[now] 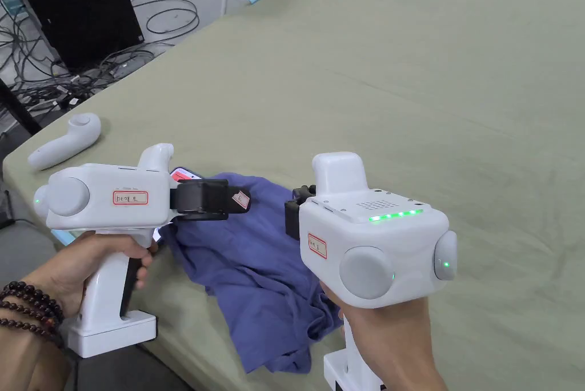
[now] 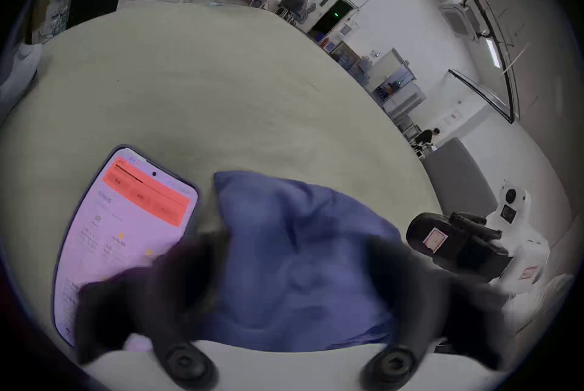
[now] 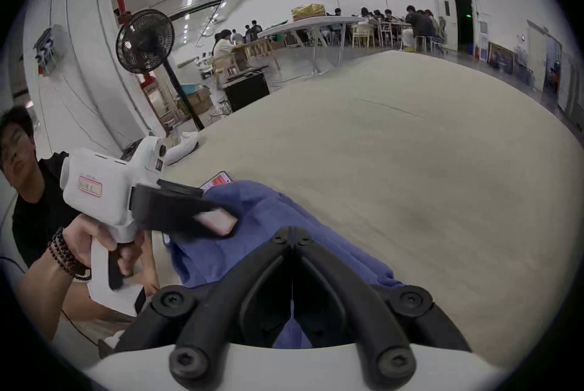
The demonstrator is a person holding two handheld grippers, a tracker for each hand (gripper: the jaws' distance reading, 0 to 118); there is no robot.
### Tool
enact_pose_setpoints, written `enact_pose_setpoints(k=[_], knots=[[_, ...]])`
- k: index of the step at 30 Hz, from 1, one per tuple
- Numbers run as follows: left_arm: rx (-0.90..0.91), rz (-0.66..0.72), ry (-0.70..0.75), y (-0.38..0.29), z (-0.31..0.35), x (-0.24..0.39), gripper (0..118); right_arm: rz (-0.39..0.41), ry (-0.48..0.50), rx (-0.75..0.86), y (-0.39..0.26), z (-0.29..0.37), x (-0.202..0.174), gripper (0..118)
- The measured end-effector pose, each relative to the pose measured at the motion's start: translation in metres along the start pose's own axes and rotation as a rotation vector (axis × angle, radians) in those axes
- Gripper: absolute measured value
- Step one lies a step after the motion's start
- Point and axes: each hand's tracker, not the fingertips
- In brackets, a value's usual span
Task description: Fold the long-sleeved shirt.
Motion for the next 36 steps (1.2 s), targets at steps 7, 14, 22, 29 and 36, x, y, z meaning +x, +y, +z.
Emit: enact_pose_setpoints(k=[7,14,22,29,36], knots=[[0.173,-0.151,0.107,0.010,0.056,0.071,118,-0.027,-0.041,0.078,0.006,0.103,0.025,3],[0.419,-0.411,0.067,-0.029,0.088,0.256,0,-0.032,-0.201,0.259,0.005,0.268,0.073,3],[0.648,-0.637,0.053,-0.075,0.063,0.448,0,-0.091,-0.493,0.455,-0.015,0.451,0.142,3],[0.702,-0.675,0.049,-0.105,0.029,0.540,0,-0.131,-0.770,0.560,-0.058,0.553,0.192,3],[0.756,-0.710,0.107,-0.165,-0.008,0.554,0,-0.052,-1.095,0.652,-0.113,0.570,0.214,3]])
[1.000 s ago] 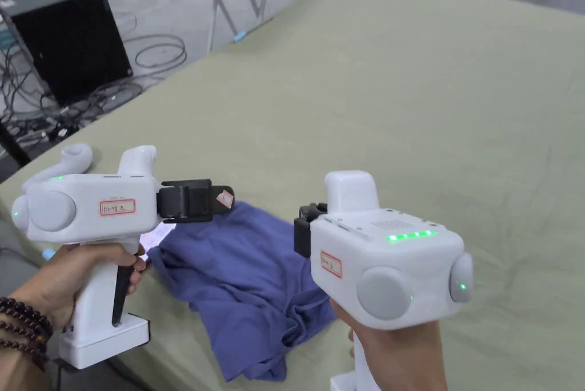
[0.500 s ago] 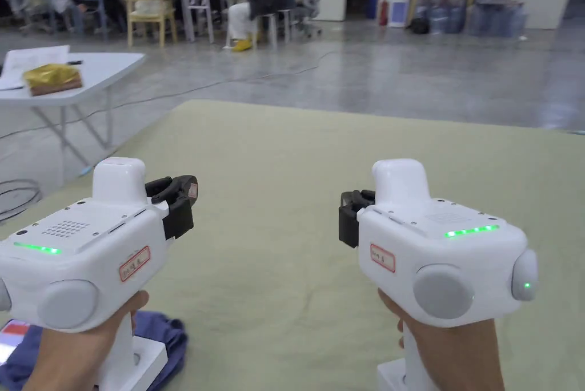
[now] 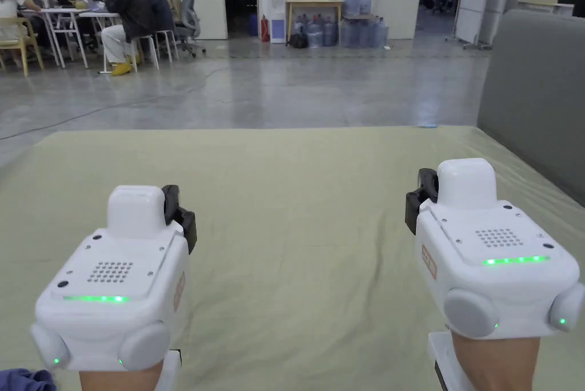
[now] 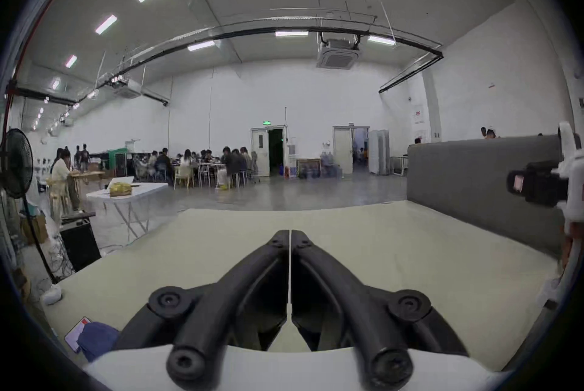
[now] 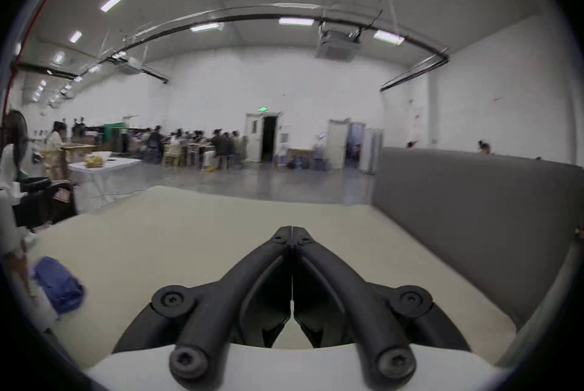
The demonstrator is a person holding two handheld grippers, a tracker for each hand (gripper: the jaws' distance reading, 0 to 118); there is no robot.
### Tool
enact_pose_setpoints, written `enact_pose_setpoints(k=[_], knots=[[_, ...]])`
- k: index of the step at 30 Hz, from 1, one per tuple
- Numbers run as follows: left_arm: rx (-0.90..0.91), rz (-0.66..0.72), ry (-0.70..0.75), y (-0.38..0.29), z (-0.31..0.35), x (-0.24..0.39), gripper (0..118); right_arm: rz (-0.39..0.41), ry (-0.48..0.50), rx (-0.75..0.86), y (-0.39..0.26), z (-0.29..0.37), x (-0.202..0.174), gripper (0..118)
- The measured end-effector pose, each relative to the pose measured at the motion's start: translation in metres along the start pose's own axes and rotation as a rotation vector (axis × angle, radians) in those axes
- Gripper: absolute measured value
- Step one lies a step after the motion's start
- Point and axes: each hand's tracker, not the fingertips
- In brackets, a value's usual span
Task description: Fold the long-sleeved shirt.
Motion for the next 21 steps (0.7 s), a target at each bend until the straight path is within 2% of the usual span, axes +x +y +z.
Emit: enact_pose_setpoints(k=[5,7,10,13,21], knots=[[-0.014,0.027,-0.010,-0.038,0.012,0.010,0,0.001,-0.021,0.009,-0.033,0.016,0.011,3],[-0.039,0.046,-0.084,-0.049,0.018,0.010,0,0.005,-0.027,-0.016,-0.046,0.021,0.015,3],[-0.060,0.020,-0.067,-0.062,0.028,0.008,0,0.025,-0.049,-0.036,-0.062,0.031,0.017,3],[-0.065,0.037,-0.070,-0.072,0.036,0.007,0,0.013,-0.063,-0.046,-0.074,0.038,0.020,3],[-0.095,0.024,-0.049,-0.080,0.034,0.009,0,0.012,-0.034,-0.083,-0.091,0.038,0.014,3]])
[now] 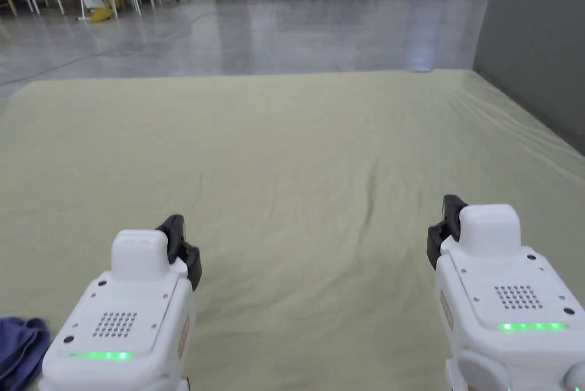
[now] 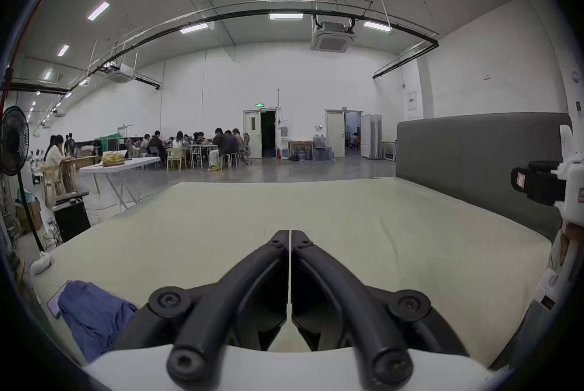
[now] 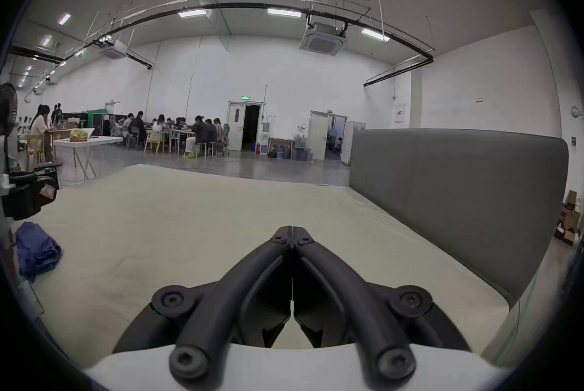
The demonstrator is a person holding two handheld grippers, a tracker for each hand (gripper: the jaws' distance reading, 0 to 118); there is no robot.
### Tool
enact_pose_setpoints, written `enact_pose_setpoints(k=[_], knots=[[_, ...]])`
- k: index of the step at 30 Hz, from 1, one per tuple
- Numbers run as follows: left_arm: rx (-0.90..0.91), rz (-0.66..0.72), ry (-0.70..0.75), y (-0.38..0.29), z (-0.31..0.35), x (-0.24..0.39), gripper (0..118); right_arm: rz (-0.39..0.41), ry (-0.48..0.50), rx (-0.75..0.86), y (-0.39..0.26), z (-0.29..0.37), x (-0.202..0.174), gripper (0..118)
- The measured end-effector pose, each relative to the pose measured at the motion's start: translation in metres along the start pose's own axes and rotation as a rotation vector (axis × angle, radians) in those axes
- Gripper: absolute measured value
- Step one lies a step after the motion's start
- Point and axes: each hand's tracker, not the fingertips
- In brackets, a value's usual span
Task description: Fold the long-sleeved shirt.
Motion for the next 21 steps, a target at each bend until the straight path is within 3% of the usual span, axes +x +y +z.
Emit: enact_pose_setpoints(k=[15,16,17,18,19,21], knots=[[-0.036,0.034,0.032,-0.008,-0.003,-0.005,2,-0.023,0.034,-0.016,-0.006,-0.002,-0.009,3],[-0.037,0.035,0.034,-0.009,-0.003,-0.006,12,-0.018,0.031,-0.008,-0.006,-0.002,-0.011,5],[-0.032,0.030,0.044,-0.010,-0.003,-0.005,35,-0.015,0.024,-0.002,-0.006,-0.002,-0.013,19],[-0.031,0.028,0.049,-0.010,-0.004,-0.005,93,-0.013,0.012,0.009,-0.006,-0.001,-0.014,44],[-0.036,0.031,0.040,-0.010,-0.005,-0.006,118,-0.014,0.013,0.011,-0.006,-0.001,-0.013,62],[0.047,0.047,0.029,-0.009,0.002,-0.008,118,-0.011,0.003,-0.001,-0.003,-0.003,-0.015,107]])
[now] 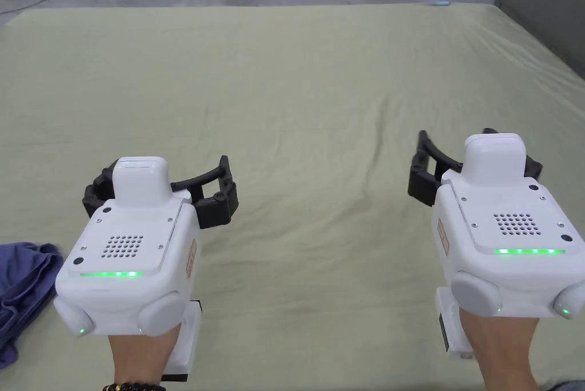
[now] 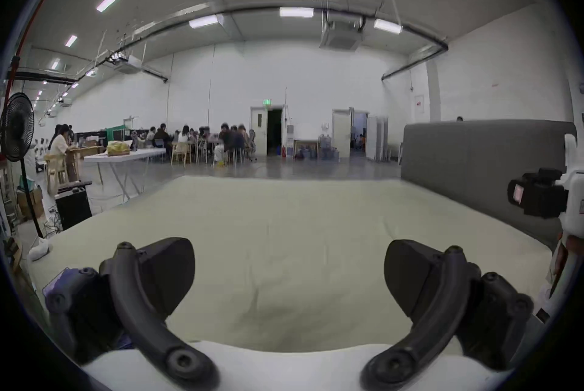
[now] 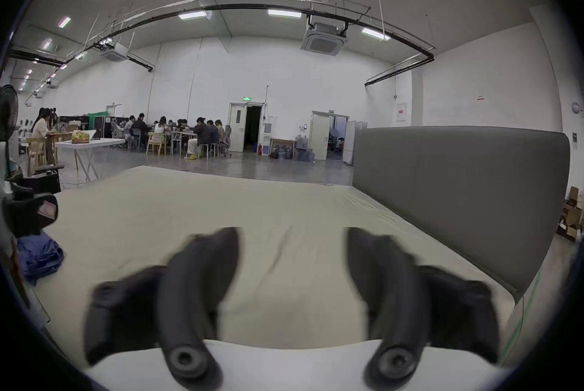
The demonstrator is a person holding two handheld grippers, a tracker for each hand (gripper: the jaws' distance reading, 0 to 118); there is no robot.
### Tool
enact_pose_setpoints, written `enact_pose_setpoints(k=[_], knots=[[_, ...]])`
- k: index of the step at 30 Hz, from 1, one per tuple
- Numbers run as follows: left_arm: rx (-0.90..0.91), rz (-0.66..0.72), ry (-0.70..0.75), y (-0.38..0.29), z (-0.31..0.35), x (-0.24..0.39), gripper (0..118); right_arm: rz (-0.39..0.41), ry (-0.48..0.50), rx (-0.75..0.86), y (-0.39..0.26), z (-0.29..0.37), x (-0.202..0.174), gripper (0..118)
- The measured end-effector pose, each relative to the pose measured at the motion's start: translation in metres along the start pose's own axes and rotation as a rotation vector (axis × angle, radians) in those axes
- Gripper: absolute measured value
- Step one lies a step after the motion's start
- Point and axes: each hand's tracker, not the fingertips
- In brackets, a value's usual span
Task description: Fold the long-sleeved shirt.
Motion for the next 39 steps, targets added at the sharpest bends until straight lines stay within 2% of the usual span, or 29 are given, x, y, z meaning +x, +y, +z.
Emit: enact_pose_setpoints(k=[1,5,9,11,14,25,39], knots=[[0.012,-0.015,0.014,0.002,0.002,0.001,118,-0.002,0.002,-0.002,0.000,-0.001,0.001,118],[0.045,-0.052,-0.010,0.002,0.002,0.002,118,-0.024,0.030,0.080,-0.007,-0.001,0.004,118],[0.004,-0.128,0.029,-0.006,0.000,0.015,118,0.020,0.022,0.012,-0.009,-0.004,0.003,118],[-0.064,-0.113,0.012,-0.008,-0.003,0.012,118,0.004,0.019,-0.009,-0.009,-0.004,0.004,118],[-0.065,-0.050,-0.012,-0.009,-0.004,0.010,118,-0.003,0.000,0.002,-0.009,-0.001,0.005,118],[-0.034,-0.060,-0.005,-0.003,-0.001,0.013,118,-0.002,0.035,0.037,-0.004,0.004,0.007,118],[-0.013,-0.064,-0.006,-0.001,0.002,0.012,118,-0.009,0.015,0.036,-0.004,0.002,0.008,118]])
